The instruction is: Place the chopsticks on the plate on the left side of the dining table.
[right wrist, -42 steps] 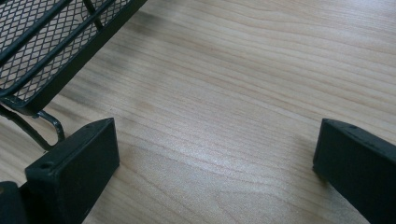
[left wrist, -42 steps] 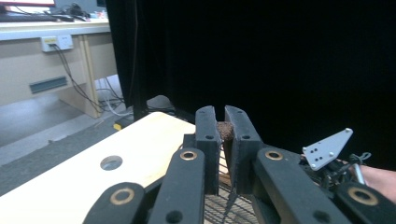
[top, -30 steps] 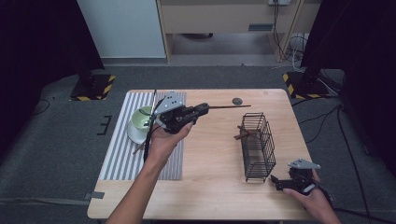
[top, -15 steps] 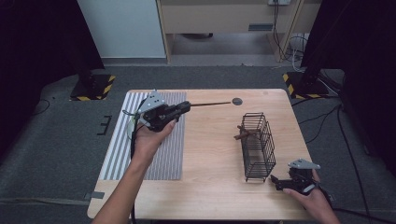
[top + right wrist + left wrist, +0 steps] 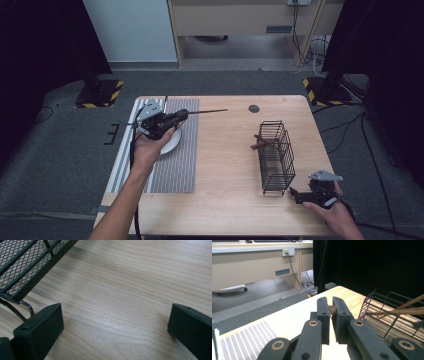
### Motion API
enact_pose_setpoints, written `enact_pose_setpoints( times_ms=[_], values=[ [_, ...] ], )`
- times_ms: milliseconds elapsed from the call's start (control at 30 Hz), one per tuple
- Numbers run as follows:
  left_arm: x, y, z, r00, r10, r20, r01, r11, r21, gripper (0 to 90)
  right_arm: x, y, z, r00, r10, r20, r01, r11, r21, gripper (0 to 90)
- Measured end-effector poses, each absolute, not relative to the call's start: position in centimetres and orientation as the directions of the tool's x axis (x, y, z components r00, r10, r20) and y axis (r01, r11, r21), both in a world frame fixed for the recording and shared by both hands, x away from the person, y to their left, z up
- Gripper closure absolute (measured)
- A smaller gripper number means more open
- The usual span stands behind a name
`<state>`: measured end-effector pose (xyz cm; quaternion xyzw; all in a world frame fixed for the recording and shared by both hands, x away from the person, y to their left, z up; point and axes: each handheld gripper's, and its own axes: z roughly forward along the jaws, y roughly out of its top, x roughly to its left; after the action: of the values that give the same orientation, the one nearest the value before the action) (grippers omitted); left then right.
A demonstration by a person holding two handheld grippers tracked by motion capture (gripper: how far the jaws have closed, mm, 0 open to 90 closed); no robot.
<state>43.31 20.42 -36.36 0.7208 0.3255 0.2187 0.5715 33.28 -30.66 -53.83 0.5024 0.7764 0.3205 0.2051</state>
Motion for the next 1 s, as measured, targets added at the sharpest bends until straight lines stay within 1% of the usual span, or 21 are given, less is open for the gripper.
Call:
enact_pose_setpoints(
  times_ms=[133, 533, 1000],
  values=[
    [43.3, 20.8, -36.9, 0.69, 0.72, -0.07, 0.226, -0.123, 0.966, 84.2, 33.3, -30.7, -53.8, -0.411, 0.912, 0.004, 0.649, 0.29, 0.704, 0.4],
    [43.1, 21.9, -38.6, 0.679, 0.732, -0.05, 0.248, -0.164, 0.955, 84.1, 33.3, -30.6, -53.8, -0.405, 0.914, 0.006, 0.651, 0.284, 0.704, 0.4],
    [42.7, 24.3, -40.3, 0.635, 0.771, -0.047, 0.282, -0.175, 0.943, 84.1, 33.3, -30.6, -53.8, -0.404, 0.915, 0.006, 0.651, 0.283, 0.704, 0.4]
  ],
)
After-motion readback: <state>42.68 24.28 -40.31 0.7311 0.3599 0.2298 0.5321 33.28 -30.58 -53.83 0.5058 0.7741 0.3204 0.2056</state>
